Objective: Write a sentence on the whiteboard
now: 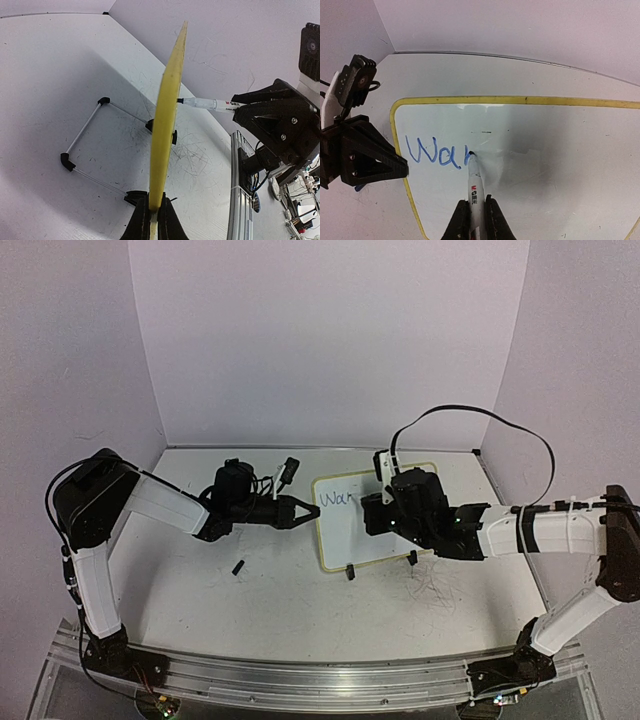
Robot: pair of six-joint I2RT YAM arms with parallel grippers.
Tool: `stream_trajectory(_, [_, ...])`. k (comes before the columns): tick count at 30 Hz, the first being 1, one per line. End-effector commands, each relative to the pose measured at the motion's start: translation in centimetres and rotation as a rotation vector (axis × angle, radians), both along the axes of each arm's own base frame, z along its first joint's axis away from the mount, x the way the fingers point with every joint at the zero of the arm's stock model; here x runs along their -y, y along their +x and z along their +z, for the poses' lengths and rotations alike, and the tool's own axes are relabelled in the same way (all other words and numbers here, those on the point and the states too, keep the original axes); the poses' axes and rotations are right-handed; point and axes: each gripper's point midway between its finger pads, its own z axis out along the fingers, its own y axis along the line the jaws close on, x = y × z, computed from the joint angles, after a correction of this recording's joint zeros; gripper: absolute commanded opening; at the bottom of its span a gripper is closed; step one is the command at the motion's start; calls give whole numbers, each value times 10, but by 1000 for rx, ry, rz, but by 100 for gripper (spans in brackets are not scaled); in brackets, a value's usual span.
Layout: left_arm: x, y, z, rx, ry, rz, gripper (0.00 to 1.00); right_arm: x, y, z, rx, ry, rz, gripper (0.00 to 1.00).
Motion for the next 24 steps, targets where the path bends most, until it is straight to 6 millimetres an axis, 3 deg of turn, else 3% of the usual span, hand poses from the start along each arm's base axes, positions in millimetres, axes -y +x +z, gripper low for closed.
stream_trajectory(1, [4, -8, 16, 3, -7, -30, 0, 13, 14, 18, 49, 30, -85, 0])
stream_trajectory(10, [4, -8, 16, 6, -7, -27, 0, 15, -6, 37, 96, 93, 20, 0])
stream_trajectory(24, [5, -7, 18, 9, -8, -29, 0, 1, 4, 29, 74, 57, 31, 0])
